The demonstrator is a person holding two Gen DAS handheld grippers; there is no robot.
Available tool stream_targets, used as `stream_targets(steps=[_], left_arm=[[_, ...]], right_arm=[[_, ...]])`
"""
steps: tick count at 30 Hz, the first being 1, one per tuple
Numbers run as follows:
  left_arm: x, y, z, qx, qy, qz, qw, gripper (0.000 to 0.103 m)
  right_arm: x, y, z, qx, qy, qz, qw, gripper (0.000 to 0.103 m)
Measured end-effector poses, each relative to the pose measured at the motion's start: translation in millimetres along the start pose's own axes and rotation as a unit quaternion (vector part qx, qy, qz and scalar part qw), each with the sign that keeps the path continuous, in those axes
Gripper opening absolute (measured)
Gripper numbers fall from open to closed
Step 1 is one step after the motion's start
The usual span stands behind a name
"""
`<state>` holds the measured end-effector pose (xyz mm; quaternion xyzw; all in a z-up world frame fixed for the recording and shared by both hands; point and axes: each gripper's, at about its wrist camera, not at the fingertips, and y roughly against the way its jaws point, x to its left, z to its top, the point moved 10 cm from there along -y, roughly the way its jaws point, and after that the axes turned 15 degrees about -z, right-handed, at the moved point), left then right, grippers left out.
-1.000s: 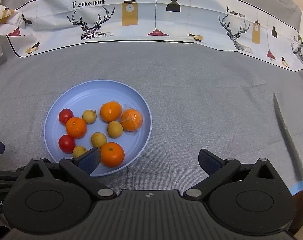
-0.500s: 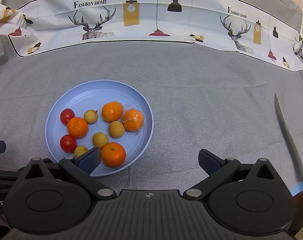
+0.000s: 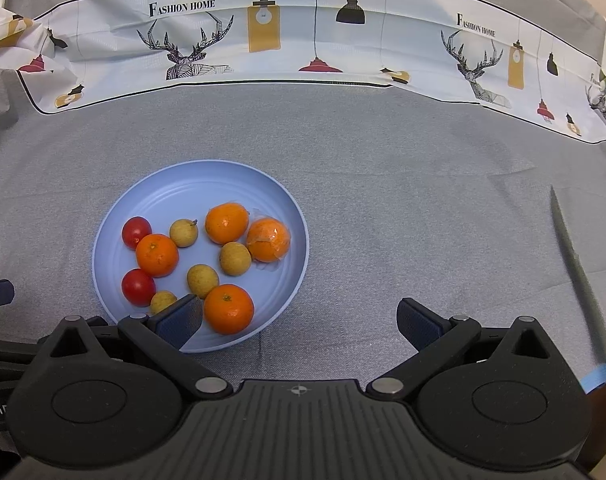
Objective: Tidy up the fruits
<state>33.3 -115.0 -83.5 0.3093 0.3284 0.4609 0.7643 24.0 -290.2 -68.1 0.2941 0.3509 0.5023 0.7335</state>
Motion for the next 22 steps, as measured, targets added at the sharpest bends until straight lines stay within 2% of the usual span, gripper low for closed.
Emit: stream_targets(steps=[22], left_arm=[[-4.1,1.4,1.4,-0.011,-0.014,-0.005,0.9998,0.103]], right_arm=[[1.9,2.8,0.1,-0.001,-0.001,0.005,1.0,0.102]])
